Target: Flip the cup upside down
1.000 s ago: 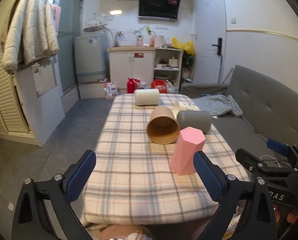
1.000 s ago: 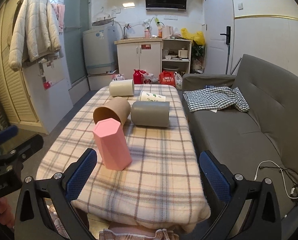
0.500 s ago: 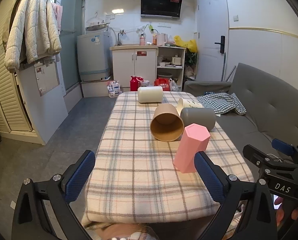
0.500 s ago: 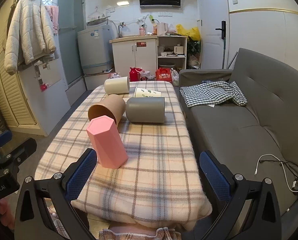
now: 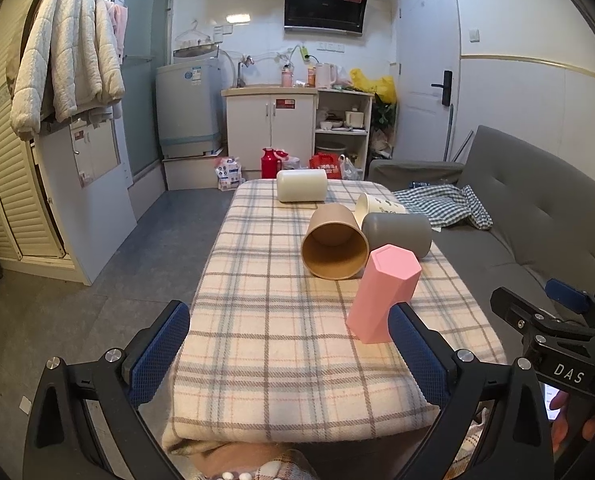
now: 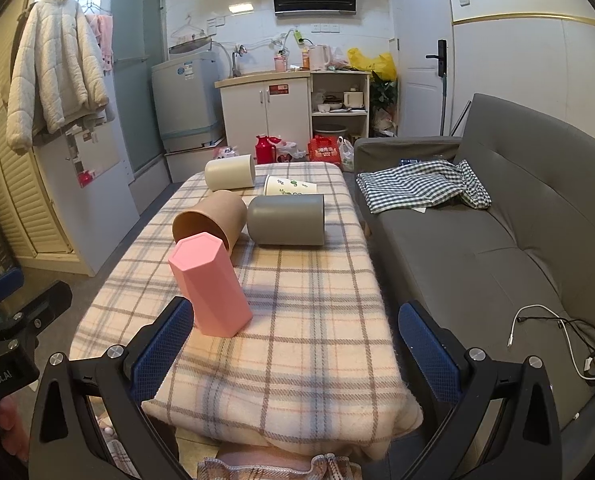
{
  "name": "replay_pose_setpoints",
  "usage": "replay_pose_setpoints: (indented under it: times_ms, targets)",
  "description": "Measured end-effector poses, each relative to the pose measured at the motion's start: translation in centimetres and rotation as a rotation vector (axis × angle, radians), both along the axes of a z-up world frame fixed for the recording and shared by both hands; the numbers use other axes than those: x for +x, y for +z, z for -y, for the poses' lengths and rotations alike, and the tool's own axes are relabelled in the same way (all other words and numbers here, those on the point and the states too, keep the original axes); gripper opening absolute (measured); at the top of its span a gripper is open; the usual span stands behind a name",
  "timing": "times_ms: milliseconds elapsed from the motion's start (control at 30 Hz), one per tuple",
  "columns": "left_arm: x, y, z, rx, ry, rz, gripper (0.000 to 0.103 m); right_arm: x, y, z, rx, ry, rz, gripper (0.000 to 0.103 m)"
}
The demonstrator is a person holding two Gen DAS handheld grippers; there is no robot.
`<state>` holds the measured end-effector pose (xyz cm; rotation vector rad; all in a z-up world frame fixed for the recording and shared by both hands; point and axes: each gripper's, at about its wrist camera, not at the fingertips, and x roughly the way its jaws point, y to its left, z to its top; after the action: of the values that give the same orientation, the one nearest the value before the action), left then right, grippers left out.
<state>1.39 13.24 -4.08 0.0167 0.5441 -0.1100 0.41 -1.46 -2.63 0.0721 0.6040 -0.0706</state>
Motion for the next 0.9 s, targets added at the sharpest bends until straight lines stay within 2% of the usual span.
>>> replay_pose_setpoints:
  times_ms: [900]
  targets:
    - [-0.07, 0.16, -0.24, -0.011, 0.011, -0.002, 0.102, -0.15, -0.09, 0.11, -0.001, -0.002, -0.008, 0.103]
